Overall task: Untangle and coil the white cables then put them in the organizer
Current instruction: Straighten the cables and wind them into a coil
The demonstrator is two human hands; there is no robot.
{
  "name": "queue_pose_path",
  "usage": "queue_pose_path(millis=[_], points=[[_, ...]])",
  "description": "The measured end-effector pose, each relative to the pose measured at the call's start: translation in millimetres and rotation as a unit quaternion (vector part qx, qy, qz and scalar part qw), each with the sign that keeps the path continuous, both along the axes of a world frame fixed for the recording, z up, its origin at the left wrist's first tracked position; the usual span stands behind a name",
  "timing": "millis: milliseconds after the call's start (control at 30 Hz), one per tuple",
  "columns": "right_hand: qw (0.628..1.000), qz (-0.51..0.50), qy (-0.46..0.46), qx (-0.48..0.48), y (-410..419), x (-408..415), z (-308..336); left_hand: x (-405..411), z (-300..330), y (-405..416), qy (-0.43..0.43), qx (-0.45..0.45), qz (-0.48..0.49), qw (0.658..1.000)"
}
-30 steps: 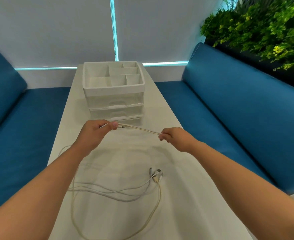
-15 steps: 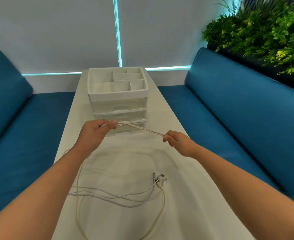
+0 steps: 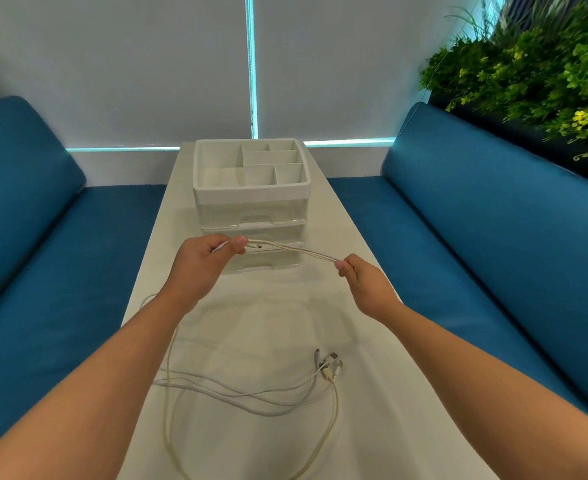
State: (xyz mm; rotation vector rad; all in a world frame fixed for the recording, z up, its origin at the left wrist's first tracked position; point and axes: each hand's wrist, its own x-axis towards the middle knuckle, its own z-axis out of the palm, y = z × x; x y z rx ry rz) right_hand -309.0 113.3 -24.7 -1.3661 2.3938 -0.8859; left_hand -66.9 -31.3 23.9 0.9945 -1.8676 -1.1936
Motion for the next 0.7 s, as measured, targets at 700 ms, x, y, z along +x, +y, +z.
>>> queue_pose_path(millis=[700], points=[[0.985, 0.090, 0.032, 0.145, -16, 7, 27, -4, 12, 9, -0.063, -0.010, -0.066, 0.996]])
